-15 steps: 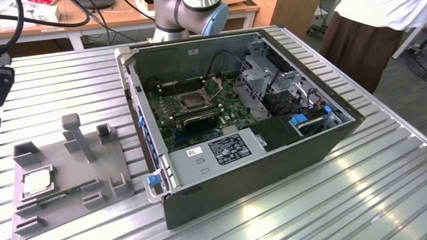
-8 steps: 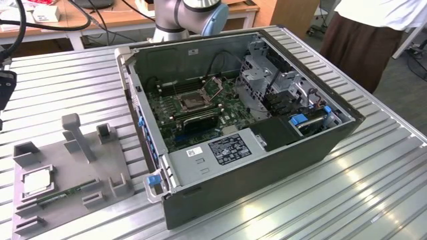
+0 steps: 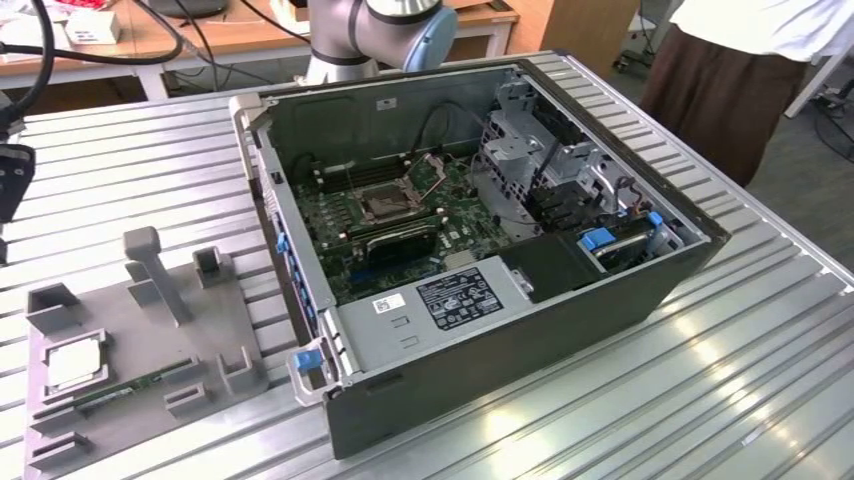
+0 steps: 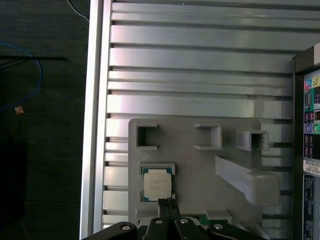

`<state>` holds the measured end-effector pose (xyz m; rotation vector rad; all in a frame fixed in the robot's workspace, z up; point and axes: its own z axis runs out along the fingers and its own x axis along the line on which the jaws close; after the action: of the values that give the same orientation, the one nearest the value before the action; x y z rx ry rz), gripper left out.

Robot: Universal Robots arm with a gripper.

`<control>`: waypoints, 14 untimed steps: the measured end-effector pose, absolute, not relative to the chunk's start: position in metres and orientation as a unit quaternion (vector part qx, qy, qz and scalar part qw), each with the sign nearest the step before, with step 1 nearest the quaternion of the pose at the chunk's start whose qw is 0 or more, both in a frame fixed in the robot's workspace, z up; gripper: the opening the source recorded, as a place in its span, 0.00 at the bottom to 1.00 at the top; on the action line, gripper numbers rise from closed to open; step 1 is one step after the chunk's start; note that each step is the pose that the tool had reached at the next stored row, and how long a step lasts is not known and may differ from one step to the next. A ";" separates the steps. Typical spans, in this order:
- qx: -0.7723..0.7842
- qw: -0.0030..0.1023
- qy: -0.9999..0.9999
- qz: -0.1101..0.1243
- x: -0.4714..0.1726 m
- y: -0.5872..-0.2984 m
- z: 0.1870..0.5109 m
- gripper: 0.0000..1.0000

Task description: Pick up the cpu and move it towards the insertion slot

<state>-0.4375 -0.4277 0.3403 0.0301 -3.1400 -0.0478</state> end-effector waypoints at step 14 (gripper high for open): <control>0.010 0.001 -1.000 -0.015 -0.438 -0.440 0.325 0.11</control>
<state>-0.4376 -0.4400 0.3248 0.0300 -3.1400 -0.0478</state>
